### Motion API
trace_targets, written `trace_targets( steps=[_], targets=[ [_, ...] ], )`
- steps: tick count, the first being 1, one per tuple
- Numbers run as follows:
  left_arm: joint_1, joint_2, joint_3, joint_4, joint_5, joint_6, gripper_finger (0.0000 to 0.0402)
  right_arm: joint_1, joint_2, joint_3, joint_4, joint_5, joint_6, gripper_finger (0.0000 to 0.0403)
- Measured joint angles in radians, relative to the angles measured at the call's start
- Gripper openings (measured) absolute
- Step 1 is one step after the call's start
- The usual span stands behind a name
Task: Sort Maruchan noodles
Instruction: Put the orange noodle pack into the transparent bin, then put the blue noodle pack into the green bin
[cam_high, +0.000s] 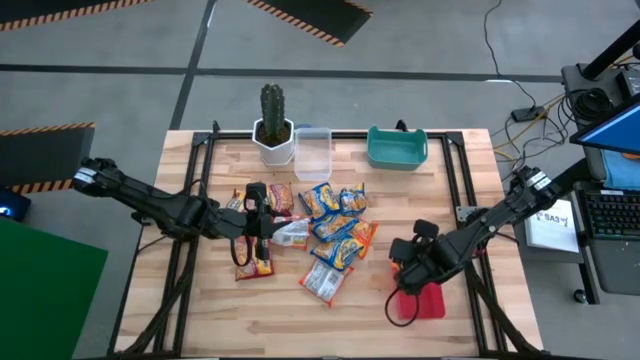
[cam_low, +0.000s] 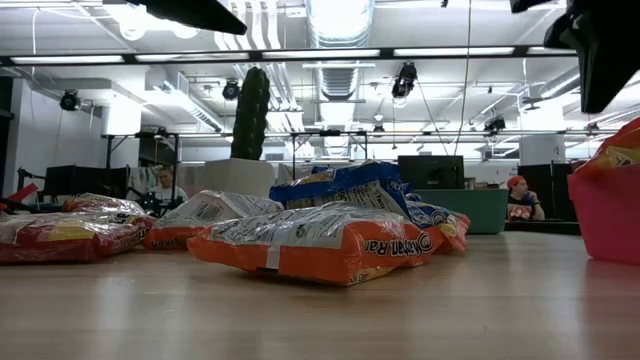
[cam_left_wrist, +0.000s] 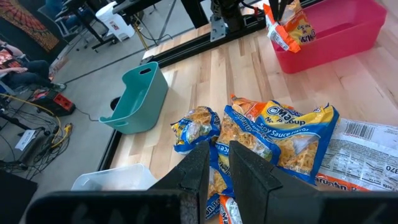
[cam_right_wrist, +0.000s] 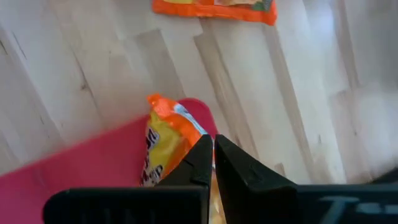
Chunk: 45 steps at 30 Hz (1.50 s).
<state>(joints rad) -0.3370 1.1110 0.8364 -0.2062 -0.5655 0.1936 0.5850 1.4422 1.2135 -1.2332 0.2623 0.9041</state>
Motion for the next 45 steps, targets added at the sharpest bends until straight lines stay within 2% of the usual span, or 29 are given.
trace_targets(
  steps=[8, 16, 24, 30, 33, 37, 45],
  targets=[
    [0.000, 0.000, 0.000, 0.000, 0.000, 0.000, 0.0045, 0.002, 0.000, -0.121, 0.206, -0.061, -0.076, 0.0009],
    [0.000, 0.000, 0.000, 0.000, 0.000, 0.000, 0.0045, 0.000, 0.000, -0.216, 0.334, -0.063, -0.088, 0.0009],
    [0.000, 0.000, 0.000, 0.000, 0.000, 0.000, 0.0045, 0.000, 0.000, -0.242, 0.355, -0.060, -0.104, 0.0009],
    [0.000, 0.000, 0.000, 0.000, 0.000, -0.011, 0.0045, -0.001, -0.008, -0.160, 0.284, -0.049, -0.142, 0.0009],
    [0.000, 0.000, 0.000, 0.000, 0.000, -0.019, 0.0045, -0.001, -0.008, -0.105, 0.260, 0.000, -0.175, 0.0009],
    [0.000, 0.000, 0.000, 0.002, 0.000, -0.035, 0.0045, -0.001, -0.010, -0.065, 0.300, 0.130, -0.286, 0.0009],
    [0.000, 0.000, 0.000, 0.004, 0.007, -0.116, 0.0045, -0.023, -0.045, -0.139, 0.516, 0.381, -0.508, 0.0009]
  ],
)
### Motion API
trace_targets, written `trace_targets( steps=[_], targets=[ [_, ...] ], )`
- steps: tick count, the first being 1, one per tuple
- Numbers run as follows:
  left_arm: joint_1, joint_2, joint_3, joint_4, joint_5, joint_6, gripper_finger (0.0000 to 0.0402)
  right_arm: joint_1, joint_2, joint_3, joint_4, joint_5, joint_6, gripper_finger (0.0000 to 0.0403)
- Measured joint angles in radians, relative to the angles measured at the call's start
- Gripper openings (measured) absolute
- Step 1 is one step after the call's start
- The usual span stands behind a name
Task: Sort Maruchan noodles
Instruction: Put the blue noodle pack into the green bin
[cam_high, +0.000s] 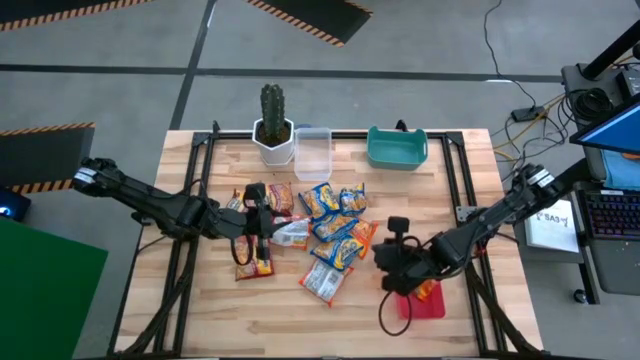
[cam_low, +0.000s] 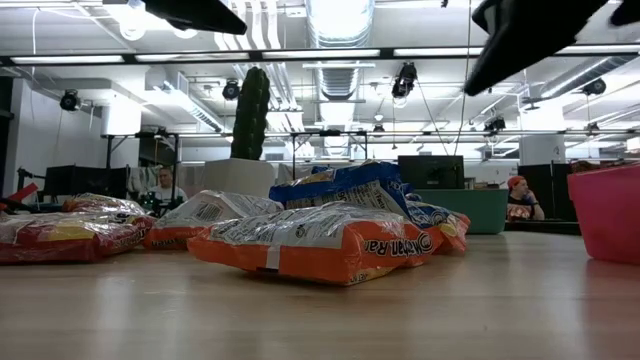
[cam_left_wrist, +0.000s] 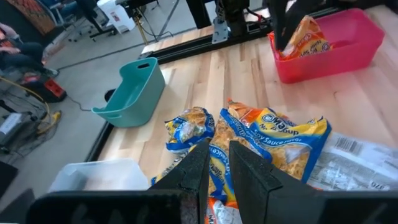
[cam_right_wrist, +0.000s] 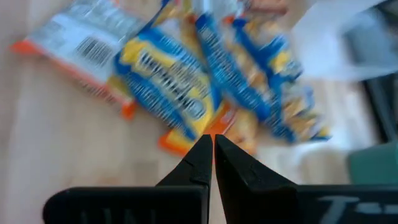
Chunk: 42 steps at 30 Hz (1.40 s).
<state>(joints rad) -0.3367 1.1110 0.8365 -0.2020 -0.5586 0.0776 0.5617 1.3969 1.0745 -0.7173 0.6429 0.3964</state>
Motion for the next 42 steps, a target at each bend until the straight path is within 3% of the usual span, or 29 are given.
trace_targets(
  steps=[5, 10, 16, 19, 27, 33, 42],
  targets=[
    [0.000, 0.000, -0.008, 0.000, 0.026, -0.067, 0.0045, -0.030, -0.069, -0.129, 0.230, 0.049, -0.141, 0.0009],
    [0.000, 0.000, -0.025, 0.001, 0.027, -0.121, 0.0045, -0.076, -0.171, -0.302, 0.593, 0.028, -0.339, 0.0009],
    [0.000, 0.000, -0.034, 0.010, 0.027, -0.173, 0.0045, -0.163, -0.286, -0.492, 1.046, -0.140, -0.502, 0.0009],
    [0.000, 0.000, -0.041, 0.041, 0.028, -0.193, 0.0045, -0.221, -0.322, -0.561, 1.207, -0.172, -0.529, 0.0009],
    [0.000, 0.000, -0.047, 0.072, 0.028, -0.217, 0.0045, -0.403, -0.395, -0.591, 1.188, -0.172, -0.394, 0.0009],
    [0.000, 0.000, -0.048, 0.125, 0.028, -0.218, 0.0045, -0.506, -0.416, -0.591, 1.143, -0.172, -0.388, 0.0009],
    [0.000, 0.000, -0.048, 0.161, 0.027, -0.209, 0.0045, -0.566, -0.392, -0.592, 1.048, -0.172, -0.300, 0.0009]
  ],
)
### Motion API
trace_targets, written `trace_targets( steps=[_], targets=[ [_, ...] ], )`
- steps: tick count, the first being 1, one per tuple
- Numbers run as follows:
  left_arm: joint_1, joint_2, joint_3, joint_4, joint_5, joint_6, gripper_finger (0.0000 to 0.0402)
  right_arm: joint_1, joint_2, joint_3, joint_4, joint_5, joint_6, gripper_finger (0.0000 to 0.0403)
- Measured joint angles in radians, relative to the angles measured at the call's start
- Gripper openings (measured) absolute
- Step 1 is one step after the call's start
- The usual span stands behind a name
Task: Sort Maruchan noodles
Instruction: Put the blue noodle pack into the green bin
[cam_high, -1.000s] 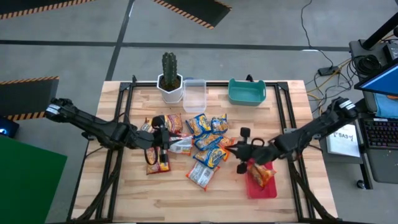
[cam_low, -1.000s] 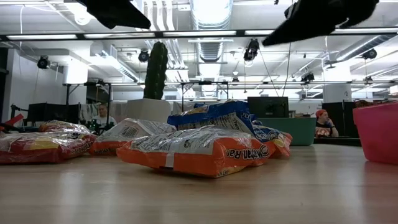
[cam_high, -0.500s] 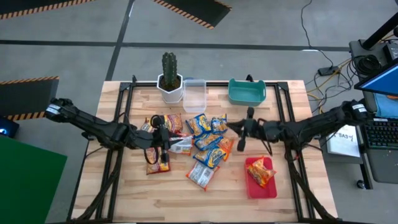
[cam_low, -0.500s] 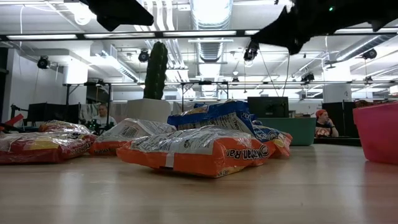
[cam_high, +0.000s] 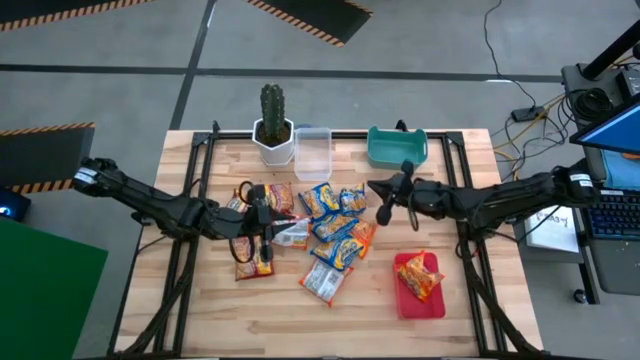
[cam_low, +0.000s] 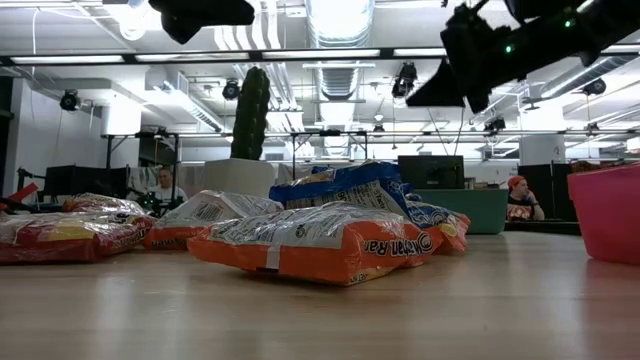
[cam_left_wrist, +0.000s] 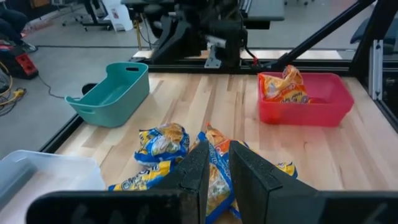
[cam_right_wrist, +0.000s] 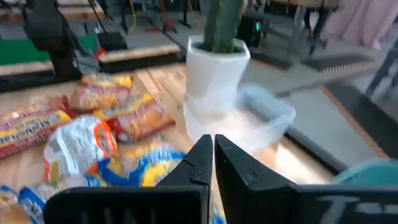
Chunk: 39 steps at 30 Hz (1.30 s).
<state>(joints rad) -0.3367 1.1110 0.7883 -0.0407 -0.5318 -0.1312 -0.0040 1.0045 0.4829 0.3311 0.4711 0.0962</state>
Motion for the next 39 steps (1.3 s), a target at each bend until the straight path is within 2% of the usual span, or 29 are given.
trace_targets(
  steps=[5, 9, 12, 18, 25, 27, 29, 33, 36, 39],
  targets=[
    [0.001, 0.000, -0.015, 0.032, -0.008, 0.020, 0.0045, 0.001, 0.072, -0.011, -0.033, 0.000, 0.156, 0.0009],
    [0.004, 0.000, -0.050, 0.134, -0.009, 0.074, 0.0045, 0.000, 0.130, -0.009, -0.035, 0.000, 0.303, 0.0013],
    [0.012, 0.000, -0.096, 0.246, -0.010, 0.136, 0.0045, -0.010, 0.159, -0.001, -0.062, -0.001, 0.437, 0.0032],
    [0.046, 0.000, -0.182, 0.462, -0.010, 0.275, 0.0045, -0.039, 0.165, 0.002, -0.161, -0.002, 0.666, 0.0105],
    [0.163, 0.001, -0.197, 0.487, -0.009, 0.401, 0.0045, -0.114, 0.135, 0.011, -0.172, -0.017, 0.724, 0.0213],
    [0.210, 0.001, -0.197, 0.490, -0.008, 0.437, 0.0045, -0.165, 0.135, 0.029, -0.171, -0.063, 0.727, 0.0238],
    [0.257, 0.001, -0.197, 0.489, 0.007, 0.450, 0.0045, -0.227, 0.143, 0.055, -0.169, -0.164, 0.730, 0.0258],
    [0.326, 0.001, -0.197, 0.486, 0.152, 0.437, 0.0045, -0.310, 0.165, 0.109, -0.170, -0.372, 0.745, 0.0284],
    [0.340, 0.001, -0.197, 0.485, 0.241, 0.407, 0.0045, -0.316, 0.175, 0.143, -0.169, -0.417, 0.745, 0.0295],
    [0.340, 0.001, -0.197, 0.470, 0.254, 0.378, 0.0045, -0.293, 0.177, 0.154, -0.169, -0.419, 0.745, 0.0296]
  ],
)
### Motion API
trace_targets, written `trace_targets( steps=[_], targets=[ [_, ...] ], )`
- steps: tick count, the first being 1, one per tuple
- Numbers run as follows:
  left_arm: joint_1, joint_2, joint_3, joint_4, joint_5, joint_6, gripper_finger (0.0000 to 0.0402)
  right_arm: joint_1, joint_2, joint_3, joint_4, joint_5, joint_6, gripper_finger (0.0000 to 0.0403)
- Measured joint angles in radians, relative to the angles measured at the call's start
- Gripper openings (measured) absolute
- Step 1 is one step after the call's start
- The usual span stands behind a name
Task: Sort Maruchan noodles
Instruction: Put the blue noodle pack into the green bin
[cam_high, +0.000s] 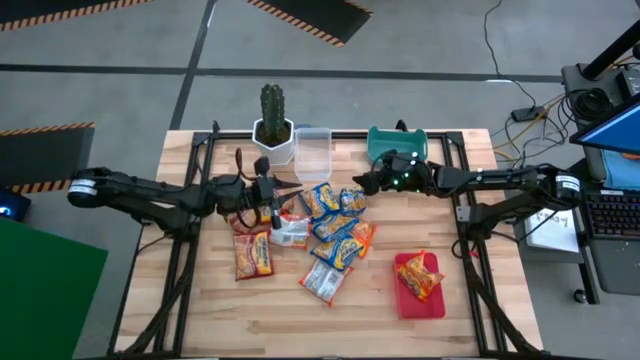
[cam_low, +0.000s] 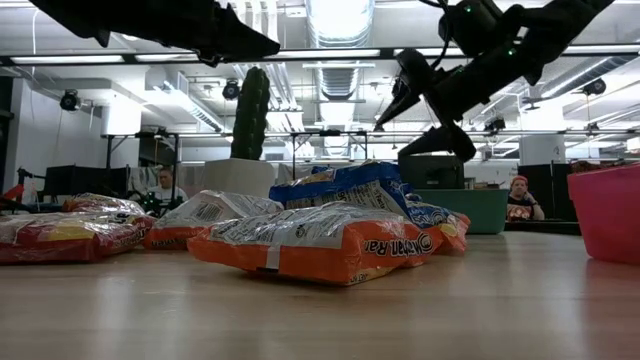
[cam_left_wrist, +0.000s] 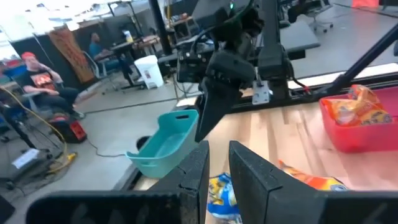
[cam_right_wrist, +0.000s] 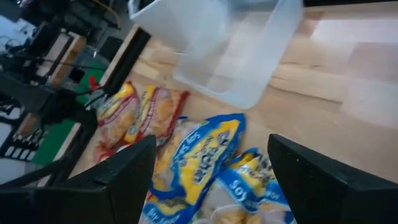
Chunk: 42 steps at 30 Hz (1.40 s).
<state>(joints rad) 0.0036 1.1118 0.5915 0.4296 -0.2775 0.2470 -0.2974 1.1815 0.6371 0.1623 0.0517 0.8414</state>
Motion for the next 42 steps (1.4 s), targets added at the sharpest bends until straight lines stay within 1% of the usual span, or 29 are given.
trace_targets(
  steps=[4, 7, 10, 14, 15, 18, 21, 26, 29, 32, 34, 37, 42],
  targets=[
    [0.000, 0.000, -0.011, -0.022, 0.001, -0.025, 0.0045, 0.029, 0.021, -0.002, -0.026, -0.001, 0.051, 0.0284],
    [0.000, 0.000, -0.035, -0.021, 0.000, -0.024, 0.0045, 0.046, 0.066, -0.004, -0.050, 0.000, 0.086, 0.0264],
    [0.001, 0.000, -0.048, -0.007, 0.000, -0.021, 0.0045, 0.050, 0.124, -0.004, -0.015, 0.000, 0.112, 0.0233],
    [0.001, 0.000, -0.052, -0.007, 0.000, -0.021, 0.0045, 0.048, 0.197, -0.004, 0.091, -0.010, 0.117, 0.0179],
    [0.002, 0.000, -0.052, -0.005, 0.000, -0.021, 0.0045, 0.048, 0.214, -0.004, 0.109, -0.027, 0.117, 0.0165],
    [0.001, 0.000, -0.052, -0.005, 0.000, -0.024, 0.0045, 0.048, 0.252, -0.004, 0.088, -0.078, 0.139, 0.0123],
    [0.001, 0.000, -0.052, -0.006, 0.000, -0.033, 0.0045, 0.048, 0.276, -0.004, 0.040, -0.079, 0.143, 0.0088],
    [0.001, 0.000, -0.052, -0.006, 0.000, -0.048, 0.0045, 0.040, 0.304, -0.004, 0.039, -0.080, 0.128, 0.0058],
    [0.001, 0.010, -0.052, 0.006, 0.000, -0.072, 0.0045, 0.040, 0.285, -0.004, 0.031, -0.105, 0.118, 0.0055],
    [0.001, 0.057, -0.052, 0.050, 0.000, -0.088, 0.0045, 0.040, 0.236, -0.004, 0.016, -0.121, 0.113, 0.0054],
    [0.001, 0.111, -0.051, 0.101, 0.012, -0.099, 0.0045, 0.040, 0.194, -0.003, -0.016, -0.139, 0.106, 0.0054],
    [0.001, 0.204, -0.050, 0.179, 0.031, -0.100, 0.0045, 0.040, 0.125, -0.003, -0.079, -0.140, 0.100, 0.0054],
    [0.010, 0.354, 0.012, 0.206, 0.033, -0.085, 0.0045, 0.042, 0.006, -0.003, -0.223, -0.138, 0.088, 0.0055]
  ],
)
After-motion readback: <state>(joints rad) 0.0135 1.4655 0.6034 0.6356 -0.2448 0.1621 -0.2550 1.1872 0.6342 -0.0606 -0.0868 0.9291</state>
